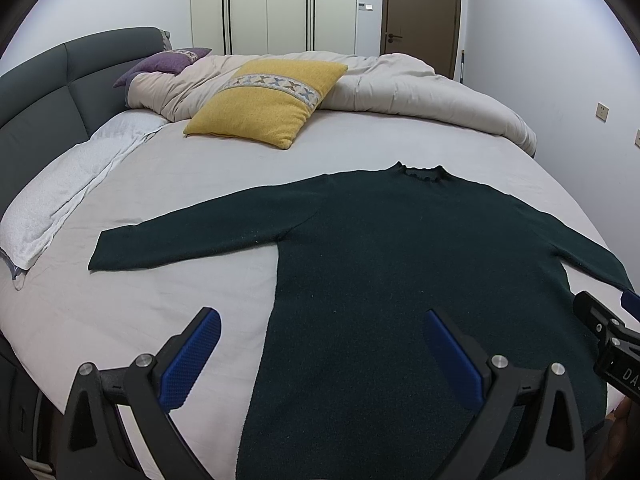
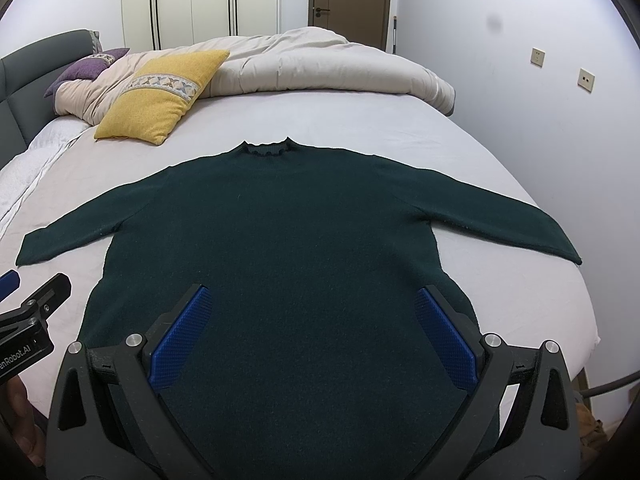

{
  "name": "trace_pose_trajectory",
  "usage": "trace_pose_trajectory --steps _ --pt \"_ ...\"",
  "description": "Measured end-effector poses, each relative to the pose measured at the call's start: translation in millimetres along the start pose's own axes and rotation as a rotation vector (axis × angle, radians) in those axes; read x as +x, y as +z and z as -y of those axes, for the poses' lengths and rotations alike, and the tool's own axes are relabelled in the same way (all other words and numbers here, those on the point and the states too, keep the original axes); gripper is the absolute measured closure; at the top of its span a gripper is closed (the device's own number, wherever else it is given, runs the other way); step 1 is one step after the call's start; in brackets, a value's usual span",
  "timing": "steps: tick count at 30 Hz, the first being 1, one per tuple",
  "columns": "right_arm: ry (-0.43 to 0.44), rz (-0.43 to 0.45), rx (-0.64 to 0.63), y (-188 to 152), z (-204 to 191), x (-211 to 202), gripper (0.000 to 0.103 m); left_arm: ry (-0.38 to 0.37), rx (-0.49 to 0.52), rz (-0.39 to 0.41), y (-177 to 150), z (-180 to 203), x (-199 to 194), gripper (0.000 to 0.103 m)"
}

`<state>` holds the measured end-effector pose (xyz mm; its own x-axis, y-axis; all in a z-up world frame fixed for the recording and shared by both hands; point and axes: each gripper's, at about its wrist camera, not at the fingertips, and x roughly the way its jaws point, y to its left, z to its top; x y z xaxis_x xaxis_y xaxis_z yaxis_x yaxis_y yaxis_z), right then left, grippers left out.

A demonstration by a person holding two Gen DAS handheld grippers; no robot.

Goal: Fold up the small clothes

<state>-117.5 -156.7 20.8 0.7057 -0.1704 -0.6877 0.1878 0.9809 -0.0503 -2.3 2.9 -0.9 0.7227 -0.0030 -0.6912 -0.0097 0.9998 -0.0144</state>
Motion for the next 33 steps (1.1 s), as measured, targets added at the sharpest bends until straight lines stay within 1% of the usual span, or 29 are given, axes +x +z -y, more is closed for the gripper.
trace_pose_trajectory --steps 33 --pt "0.000 -0.011 -0.004 -5.0 -3.9 2.6 0.000 -0.002 -0.001 -0.005 -1.1 -1.4 0.9 0.000"
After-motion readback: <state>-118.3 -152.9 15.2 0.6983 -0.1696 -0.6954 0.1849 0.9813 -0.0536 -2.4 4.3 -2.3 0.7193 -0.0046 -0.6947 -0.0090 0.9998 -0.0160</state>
